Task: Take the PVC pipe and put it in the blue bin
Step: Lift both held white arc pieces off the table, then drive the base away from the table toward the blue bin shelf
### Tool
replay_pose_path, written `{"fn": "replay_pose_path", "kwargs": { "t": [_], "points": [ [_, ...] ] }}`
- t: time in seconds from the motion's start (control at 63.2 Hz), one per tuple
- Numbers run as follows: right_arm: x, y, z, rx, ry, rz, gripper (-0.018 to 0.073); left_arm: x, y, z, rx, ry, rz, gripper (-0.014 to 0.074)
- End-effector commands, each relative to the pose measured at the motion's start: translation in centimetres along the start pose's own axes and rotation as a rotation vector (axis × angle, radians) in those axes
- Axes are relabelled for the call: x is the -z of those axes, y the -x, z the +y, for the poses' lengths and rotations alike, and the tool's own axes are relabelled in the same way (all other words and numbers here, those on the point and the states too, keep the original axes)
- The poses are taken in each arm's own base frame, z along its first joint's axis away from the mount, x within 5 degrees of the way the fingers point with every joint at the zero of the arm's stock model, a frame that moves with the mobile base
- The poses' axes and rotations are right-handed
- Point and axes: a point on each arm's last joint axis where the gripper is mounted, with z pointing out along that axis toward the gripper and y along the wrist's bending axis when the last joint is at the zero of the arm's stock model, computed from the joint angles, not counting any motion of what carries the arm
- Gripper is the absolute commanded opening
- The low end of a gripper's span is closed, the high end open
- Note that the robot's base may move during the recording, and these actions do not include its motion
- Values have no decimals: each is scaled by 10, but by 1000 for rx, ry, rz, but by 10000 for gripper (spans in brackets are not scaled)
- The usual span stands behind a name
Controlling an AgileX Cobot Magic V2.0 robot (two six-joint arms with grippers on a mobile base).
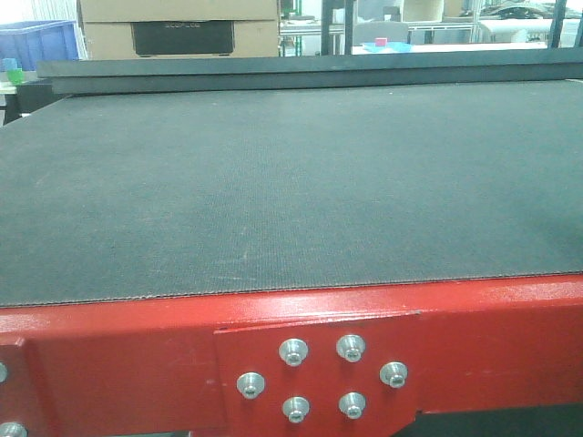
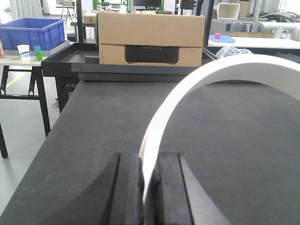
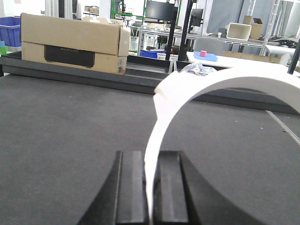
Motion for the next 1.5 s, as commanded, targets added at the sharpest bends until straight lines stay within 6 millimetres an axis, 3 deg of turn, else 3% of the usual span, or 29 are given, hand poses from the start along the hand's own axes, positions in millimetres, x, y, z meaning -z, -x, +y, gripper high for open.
{"fn": "replay_pose_path", "kwargs": {
  "t": [0.0,1.487],
  "points": [
    [1,1,0,-2,1,-7,-162,1,3,0,7,-4,-32,-111],
    [1,1,0,-2,1,-7,-162,1,3,0,7,-4,-32,-111]
  ]
}}
